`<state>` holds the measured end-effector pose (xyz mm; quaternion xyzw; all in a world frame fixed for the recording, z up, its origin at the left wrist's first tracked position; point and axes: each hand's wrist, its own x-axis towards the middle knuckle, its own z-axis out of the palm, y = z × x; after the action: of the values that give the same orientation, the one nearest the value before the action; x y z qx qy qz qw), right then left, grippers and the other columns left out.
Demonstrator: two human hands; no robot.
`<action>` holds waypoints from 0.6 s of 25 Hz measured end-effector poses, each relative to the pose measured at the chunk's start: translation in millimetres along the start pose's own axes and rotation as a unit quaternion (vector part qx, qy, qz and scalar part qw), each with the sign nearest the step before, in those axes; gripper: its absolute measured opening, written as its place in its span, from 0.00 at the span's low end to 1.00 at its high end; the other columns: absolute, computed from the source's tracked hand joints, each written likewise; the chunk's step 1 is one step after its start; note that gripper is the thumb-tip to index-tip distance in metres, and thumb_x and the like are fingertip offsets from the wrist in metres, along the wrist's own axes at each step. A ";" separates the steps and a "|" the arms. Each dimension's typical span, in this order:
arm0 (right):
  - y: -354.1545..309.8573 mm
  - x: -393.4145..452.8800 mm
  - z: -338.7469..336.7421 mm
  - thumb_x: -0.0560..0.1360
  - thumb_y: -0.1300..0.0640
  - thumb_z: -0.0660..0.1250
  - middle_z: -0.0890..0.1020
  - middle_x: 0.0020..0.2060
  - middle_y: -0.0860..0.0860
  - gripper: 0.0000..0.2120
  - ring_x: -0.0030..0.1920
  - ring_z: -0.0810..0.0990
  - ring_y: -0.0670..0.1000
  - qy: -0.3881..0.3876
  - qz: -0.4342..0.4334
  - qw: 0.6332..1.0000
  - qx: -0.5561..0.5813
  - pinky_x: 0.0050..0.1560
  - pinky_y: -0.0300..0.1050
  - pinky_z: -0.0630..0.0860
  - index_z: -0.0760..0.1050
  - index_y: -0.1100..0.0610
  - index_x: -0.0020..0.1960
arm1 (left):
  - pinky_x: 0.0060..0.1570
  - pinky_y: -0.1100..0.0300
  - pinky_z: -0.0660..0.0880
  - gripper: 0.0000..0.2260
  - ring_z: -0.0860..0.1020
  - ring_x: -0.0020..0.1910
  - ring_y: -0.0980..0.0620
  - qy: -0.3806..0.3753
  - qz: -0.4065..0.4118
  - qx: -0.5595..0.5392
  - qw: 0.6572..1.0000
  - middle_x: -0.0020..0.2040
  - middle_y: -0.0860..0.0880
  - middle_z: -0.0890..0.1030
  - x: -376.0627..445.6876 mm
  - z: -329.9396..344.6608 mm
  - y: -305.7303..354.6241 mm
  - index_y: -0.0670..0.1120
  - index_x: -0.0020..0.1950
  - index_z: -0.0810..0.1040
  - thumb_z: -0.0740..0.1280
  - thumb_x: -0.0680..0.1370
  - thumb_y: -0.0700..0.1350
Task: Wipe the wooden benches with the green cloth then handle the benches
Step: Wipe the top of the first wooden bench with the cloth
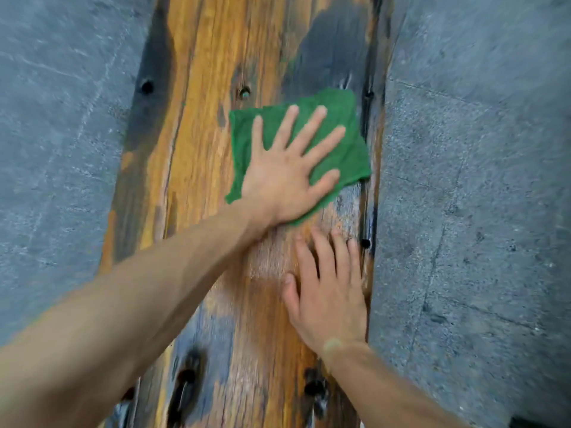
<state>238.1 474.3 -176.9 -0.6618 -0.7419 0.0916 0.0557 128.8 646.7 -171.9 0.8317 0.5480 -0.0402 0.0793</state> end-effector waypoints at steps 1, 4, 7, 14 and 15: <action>1.9 -5.4 0.8 0.76 0.48 0.59 0.71 0.69 0.53 0.24 0.70 0.70 0.63 0.002 -0.036 0.999 0.000 0.78 0.60 0.54 0.70 0.54 0.71 | 0.75 0.28 0.46 0.28 0.47 0.83 0.42 -0.012 0.108 0.021 0.994 0.84 0.53 0.48 -30.3 4.9 2.5 0.64 0.82 0.48 0.46 0.82 0.66; 5.6 -6.9 -0.4 0.75 0.50 0.61 0.73 0.64 0.50 0.20 0.67 0.72 0.61 -0.003 -0.094 0.996 0.008 0.77 0.59 0.57 0.73 0.51 0.66 | 0.73 0.26 0.52 0.27 0.51 0.82 0.40 -0.006 0.090 0.035 0.995 0.84 0.53 0.52 -98.2 6.5 -81.9 0.67 0.81 0.50 0.47 0.82 0.68; 3.0 -2.7 -0.2 0.75 0.48 0.60 0.73 0.65 0.50 0.20 0.69 0.69 0.59 -0.004 -0.085 0.996 0.011 0.76 0.59 0.57 0.72 0.51 0.66 | 0.72 0.24 0.45 0.30 0.44 0.83 0.41 0.006 -0.219 -0.035 0.975 0.84 0.56 0.46 -24.8 -12.0 -136.8 0.69 0.80 0.48 0.43 0.78 0.73; 6.6 -3.0 -0.6 0.74 0.48 0.62 0.72 0.65 0.50 0.20 0.69 0.69 0.59 -0.010 -0.097 0.995 0.011 0.77 0.58 0.57 0.72 0.49 0.65 | 0.74 0.27 0.41 0.27 0.44 0.83 0.40 -0.050 0.161 0.044 0.985 0.84 0.54 0.46 30.7 -10.9 -10.4 0.66 0.81 0.48 0.46 0.82 0.67; 6.4 -2.3 -0.6 0.73 0.49 0.63 0.72 0.65 0.50 0.20 0.68 0.70 0.58 -0.001 -0.087 0.996 0.018 0.77 0.58 0.58 0.74 0.49 0.65 | 0.74 0.27 0.42 0.26 0.46 0.83 0.40 -0.053 0.219 0.052 0.973 0.84 0.53 0.48 -14.7 -3.7 -25.4 0.66 0.81 0.49 0.47 0.83 0.66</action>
<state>244.7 472.7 -177.6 -0.5933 -0.7953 0.1004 0.0742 99.7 643.9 -168.3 0.9311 0.3451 -0.0943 0.0717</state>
